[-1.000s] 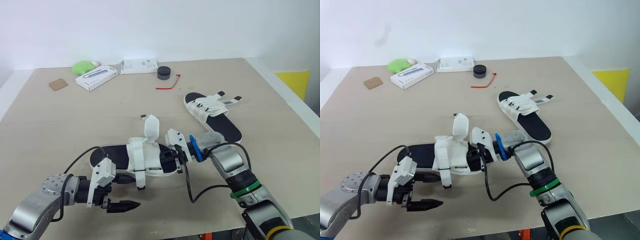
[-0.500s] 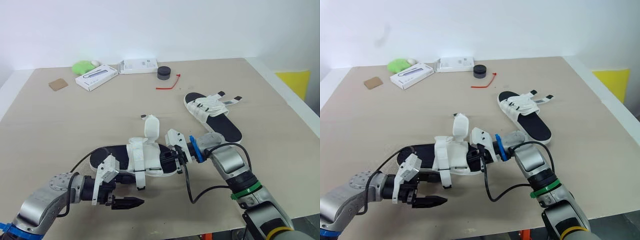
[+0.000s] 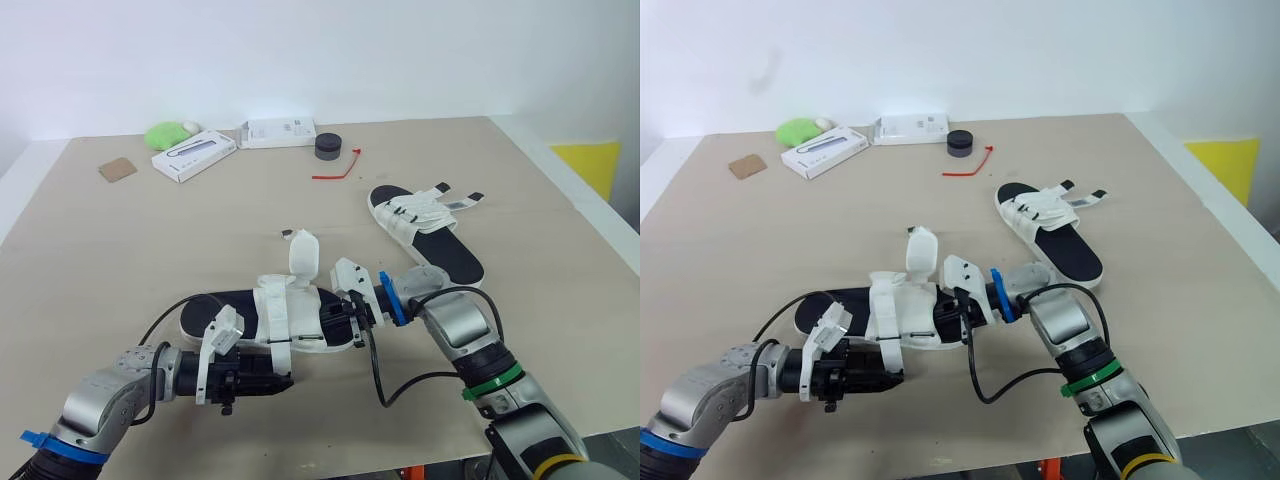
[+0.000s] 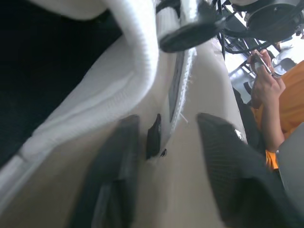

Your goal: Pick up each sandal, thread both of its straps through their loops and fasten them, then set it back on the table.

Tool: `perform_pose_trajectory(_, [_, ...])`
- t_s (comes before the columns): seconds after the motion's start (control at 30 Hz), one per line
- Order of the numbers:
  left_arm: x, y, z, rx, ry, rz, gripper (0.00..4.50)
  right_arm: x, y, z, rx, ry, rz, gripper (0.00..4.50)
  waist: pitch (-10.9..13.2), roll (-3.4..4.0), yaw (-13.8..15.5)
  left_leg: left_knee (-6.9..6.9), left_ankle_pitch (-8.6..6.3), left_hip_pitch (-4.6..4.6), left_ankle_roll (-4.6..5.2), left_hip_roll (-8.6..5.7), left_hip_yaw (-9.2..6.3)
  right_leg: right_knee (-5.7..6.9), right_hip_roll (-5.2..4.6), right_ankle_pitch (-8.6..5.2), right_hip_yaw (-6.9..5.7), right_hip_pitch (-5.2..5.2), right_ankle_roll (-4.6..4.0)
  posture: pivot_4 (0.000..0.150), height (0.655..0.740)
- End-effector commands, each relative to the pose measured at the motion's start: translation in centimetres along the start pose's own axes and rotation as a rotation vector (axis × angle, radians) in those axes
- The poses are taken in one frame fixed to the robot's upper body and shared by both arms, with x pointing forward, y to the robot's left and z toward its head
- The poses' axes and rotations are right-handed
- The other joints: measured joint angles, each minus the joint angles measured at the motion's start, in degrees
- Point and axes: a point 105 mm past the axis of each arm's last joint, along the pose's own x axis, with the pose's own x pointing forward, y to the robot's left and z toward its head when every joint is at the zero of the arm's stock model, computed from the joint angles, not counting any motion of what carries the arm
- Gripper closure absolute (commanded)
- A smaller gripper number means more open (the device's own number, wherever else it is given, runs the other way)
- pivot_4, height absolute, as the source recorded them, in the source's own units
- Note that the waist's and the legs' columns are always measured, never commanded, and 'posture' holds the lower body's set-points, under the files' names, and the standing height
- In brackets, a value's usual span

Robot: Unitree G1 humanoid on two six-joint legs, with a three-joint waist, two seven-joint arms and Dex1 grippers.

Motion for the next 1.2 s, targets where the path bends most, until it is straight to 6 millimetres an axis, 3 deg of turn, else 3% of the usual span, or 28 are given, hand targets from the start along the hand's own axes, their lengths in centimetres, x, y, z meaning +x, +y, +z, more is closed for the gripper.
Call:
perform_pose_trajectory(0.03, [0.3, 0.1, 0.0, -0.011, -0.003, -0.007, 4.26, 1.7, 1.5, -1.9, 0.069, 0.045, 0.075, 4.5, 0.0, 0.01, 0.1, 0.01, 0.0, 0.01, 0.0, 0.0, 0.0, 0.01, 0.0, 0.01, 0.0, 0.01, 0.01, 0.15, 0.74])
perform_pose_trajectory(0.07, [0.3, 0.1, 0.0, -0.013, -0.001, -0.008, 4.47, 1.7, 1.5, -1.9, 0.068, 0.045, 0.075, 4.5, 0.0, 0.02, 0.1, 0.06, 0.01, 0.01, -0.01, 0.0, 0.0, 0.01, 0.0, 0.05, 0.0, 0.03, 0.03, 0.15, 0.74])
perform_pose_trajectory(0.3, [-0.5, -1.0, 0.5, -0.041, 0.003, -0.052, 4.47, 1.7, 1.3, -1.8, 0.065, 0.047, 0.072, 4.5, 0.0, 0.02, 0.0, 0.23, 0.01, -0.04, -0.01, 0.0, 0.01, 0.01, 0.0, 0.14, 0.01, 0.04, 0.11, 0.15, 0.74])
perform_pose_trajectory(0.53, [-3.7, -5.2, 4.8, -0.091, 0.078, -0.234, 4.47, 1.6, 1.1, -1.9, 0.066, 0.05, 0.076, 4.5, 0.1, -0.05, -0.1, 0.23, 0.0, -0.12, -0.01, 0.03, -0.02, 0.06, 0.05, 0.13, 0.0, -0.06, 0.1, 0.15, 0.74])
perform_pose_trajectory(0.73, [-4.8, -6.9, 7.5, -0.169, 0.086, -0.307, 4.47, 1.6, 1.0, -1.9, 0.066, 0.047, 0.075, 4.5, 0.2, -0.05, -0.1, 0.24, 0.0, -0.14, -0.01, 0.02, 0.0, 0.06, 0.02, 0.11, 0.0, -0.08, 0.12, 0.15, 0.74])
perform_pose_trajectory(0.83, [-4.1, -4.7, 10.6, -0.26, -0.084, -0.273, 4.47, 1.8, 0.9, -1.8, 0.067, 0.043, 0.074, 4.5, 0.2, -0.06, 0.0, 0.28, 0.0, -0.13, -0.01, 0.02, -0.03, 0.07, 0.03, 0.12, -0.03, -0.07, 0.13, 0.15, 0.74])
perform_pose_trajectory(0.9, [-3.3, -2.7, 11.6, -0.34, -0.166, -0.222, 4.47, 1.8, 0.9, -1.8, 0.064, 0.044, 0.072, 4.5, 0.2, -0.04, 0.1, 0.34, 0.0, -0.12, 0.0, 0.02, -0.03, 0.08, 0.03, 0.14, -0.02, -0.03, 0.14, 0.15, 0.74])
perform_pose_trajectory(1.0, [-2.2, -0.2, 11.7, -0.447, -0.228, -0.131, 4.47, 1.8, 0.8, -1.8, 0.064, 0.043, 0.068, 4.5, 0.2, -0.05, 0.0, 0.47, -0.01, -0.17, 0.0, 0.02, -0.02, 0.12, 0.05, 0.19, 0.02, -0.05, 0.18, 0.15, 0.74])
perform_pose_trajectory(1.2, [-0.8, 3.0, 10.9, -0.644, -0.311, -0.021, 4.47, 1.7, 0.8, -1.9, 0.062, 0.045, 0.061, 4.5, 0.1, -0.06, 0.2, 0.61, 0.02, -0.2, -0.05, 0.01, -0.08, 0.25, 0.04, 0.23, 0.01, -0.04, 0.12, 0.15, 0.74])
